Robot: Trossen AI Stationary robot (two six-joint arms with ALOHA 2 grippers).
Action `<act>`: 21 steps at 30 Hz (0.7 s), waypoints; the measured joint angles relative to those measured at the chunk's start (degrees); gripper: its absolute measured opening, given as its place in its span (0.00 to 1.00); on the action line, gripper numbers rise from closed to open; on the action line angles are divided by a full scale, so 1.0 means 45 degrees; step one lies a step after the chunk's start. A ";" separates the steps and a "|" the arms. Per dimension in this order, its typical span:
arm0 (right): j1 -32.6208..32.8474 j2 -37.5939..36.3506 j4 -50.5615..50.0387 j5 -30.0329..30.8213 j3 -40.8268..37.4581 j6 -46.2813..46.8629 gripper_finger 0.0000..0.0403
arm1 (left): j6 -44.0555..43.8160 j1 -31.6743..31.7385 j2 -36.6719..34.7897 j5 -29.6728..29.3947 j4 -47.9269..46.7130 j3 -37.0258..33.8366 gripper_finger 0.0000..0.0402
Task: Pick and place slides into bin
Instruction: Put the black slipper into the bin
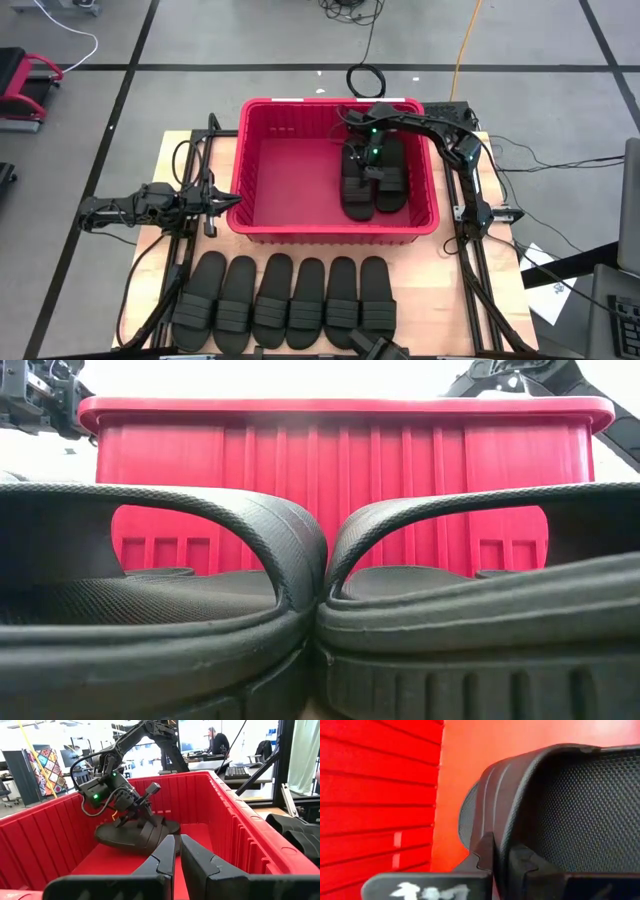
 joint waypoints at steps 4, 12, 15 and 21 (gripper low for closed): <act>-0.0245 0.0005 0.0064 -0.0206 -0.0196 0.0088 0.02 | 0.0240 0.0000 0.0000 0.0002 0.0005 0.0000 0.08; -0.0559 -0.0015 0.0572 -0.0361 -0.0775 0.0539 0.02 | 0.0272 0.0000 0.0000 0.0000 0.0005 0.0000 0.08; -0.0591 -0.0015 0.0860 -0.0311 -0.0953 0.0785 0.02 | 0.0266 0.0000 0.0000 0.0000 0.0003 0.0000 0.08; -0.0514 -0.0024 0.1105 -0.0054 -0.0982 0.0758 0.03 | 0.0102 0.0005 0.0000 -0.0010 0.0000 -0.0005 0.08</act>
